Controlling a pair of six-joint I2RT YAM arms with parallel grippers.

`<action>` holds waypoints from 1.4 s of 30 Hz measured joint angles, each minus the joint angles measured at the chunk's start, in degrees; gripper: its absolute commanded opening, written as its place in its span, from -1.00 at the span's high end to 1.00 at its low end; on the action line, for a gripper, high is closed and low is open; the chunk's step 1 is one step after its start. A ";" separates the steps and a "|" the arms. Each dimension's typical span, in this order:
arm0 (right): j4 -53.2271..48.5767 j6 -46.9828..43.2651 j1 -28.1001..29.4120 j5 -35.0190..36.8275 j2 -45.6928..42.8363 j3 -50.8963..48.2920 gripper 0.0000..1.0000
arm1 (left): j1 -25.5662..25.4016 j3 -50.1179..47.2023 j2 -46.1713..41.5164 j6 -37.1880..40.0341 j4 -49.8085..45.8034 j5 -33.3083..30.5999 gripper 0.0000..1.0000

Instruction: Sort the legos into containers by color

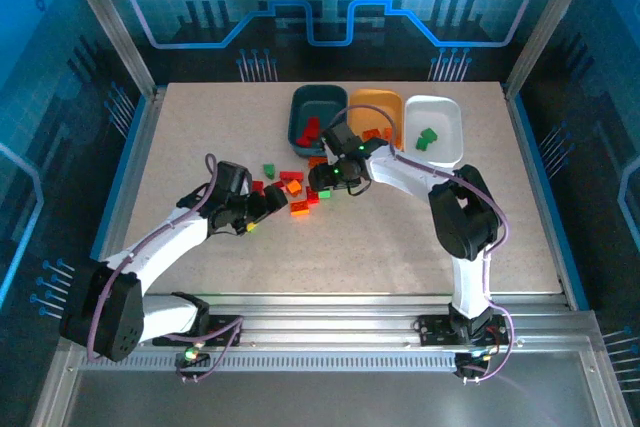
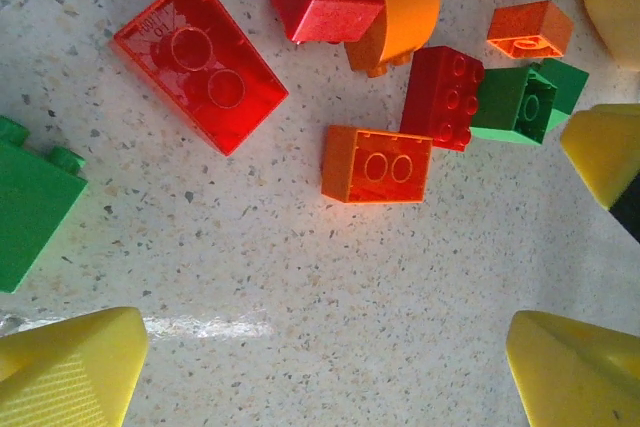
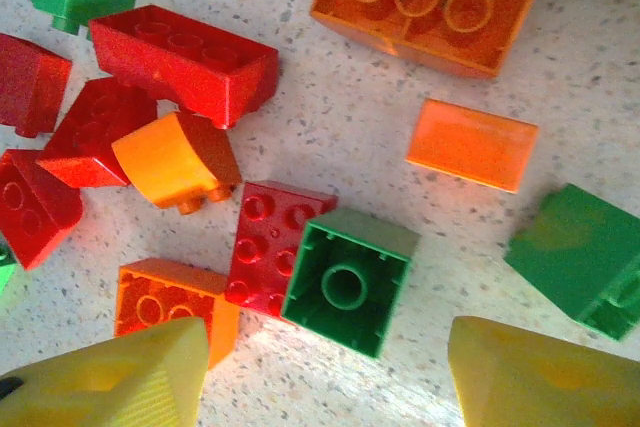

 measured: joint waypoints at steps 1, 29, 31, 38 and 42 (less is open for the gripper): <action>0.61 0.26 0.07 -0.35 0.59 0.00 -0.29 | 0.00 0.00 0.00 0.00 -0.02 -0.07 -0.89; -0.42 -2.29 -8.74 8.96 -14.51 -5.16 0.27 | -8.92 2.01 7.30 -0.13 3.13 0.74 -0.91; 0.15 -2.99 -16.35 8.83 -15.17 -5.16 0.27 | -12.70 4.39 10.38 -0.13 3.87 1.07 -0.91; -1.53 -4.31 -34.58 7.76 -6.40 -1.57 0.21 | -19.54 10.56 15.06 -0.13 6.19 1.68 -0.93; -4.37 -4.70 -37.03 6.01 -0.55 3.28 -0.10 | -19.71 11.93 16.24 -0.02 6.03 1.77 -0.98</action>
